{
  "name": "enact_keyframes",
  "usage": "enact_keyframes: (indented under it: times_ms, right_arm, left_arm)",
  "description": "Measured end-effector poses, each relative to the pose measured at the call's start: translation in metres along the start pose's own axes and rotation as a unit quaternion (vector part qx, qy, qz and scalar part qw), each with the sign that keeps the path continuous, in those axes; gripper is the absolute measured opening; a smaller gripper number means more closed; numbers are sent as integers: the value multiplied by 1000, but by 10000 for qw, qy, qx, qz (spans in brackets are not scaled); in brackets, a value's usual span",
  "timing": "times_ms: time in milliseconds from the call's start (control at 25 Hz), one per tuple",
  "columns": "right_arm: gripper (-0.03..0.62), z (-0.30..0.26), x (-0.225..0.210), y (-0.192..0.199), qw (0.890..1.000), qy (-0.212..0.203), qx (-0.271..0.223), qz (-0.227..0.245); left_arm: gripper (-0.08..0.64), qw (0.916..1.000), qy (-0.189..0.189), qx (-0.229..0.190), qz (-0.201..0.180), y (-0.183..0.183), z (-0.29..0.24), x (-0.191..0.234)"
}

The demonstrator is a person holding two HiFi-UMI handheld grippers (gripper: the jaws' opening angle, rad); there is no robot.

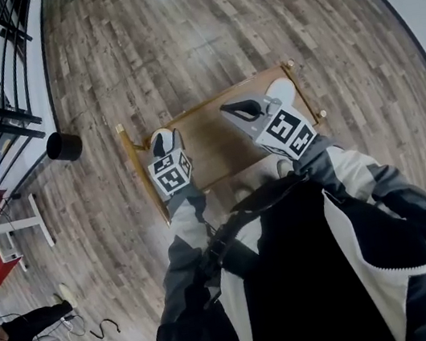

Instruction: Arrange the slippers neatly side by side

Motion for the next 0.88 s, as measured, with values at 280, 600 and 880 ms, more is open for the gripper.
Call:
enact_keyframes:
  times_ms: [280, 600, 880]
  right_arm:
    - [5, 13, -10, -6, 9997, 122, -204, -101]
    - [5, 39, -10, -31, 9981, 156, -528, -263]
    - [5, 47, -5, -42, 9971, 203, -714, -144]
  left_arm:
    - [98, 9821, 1271, -1247, -615, -86, 53, -91]
    - [12, 9445, 2061, -2027, -1560, -112, 114, -161]
    - [12, 9478, 2055, -2008, -1383, -112, 119, -164]
Point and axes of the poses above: the fingertips, and each gripper's own axes: z backward along the fingers, x to its left, y out of its underside, the point moved 5 cm from there along z, backward along the fingers, and after that the axes turned 6 degrees about z, right-handed, at the moved point
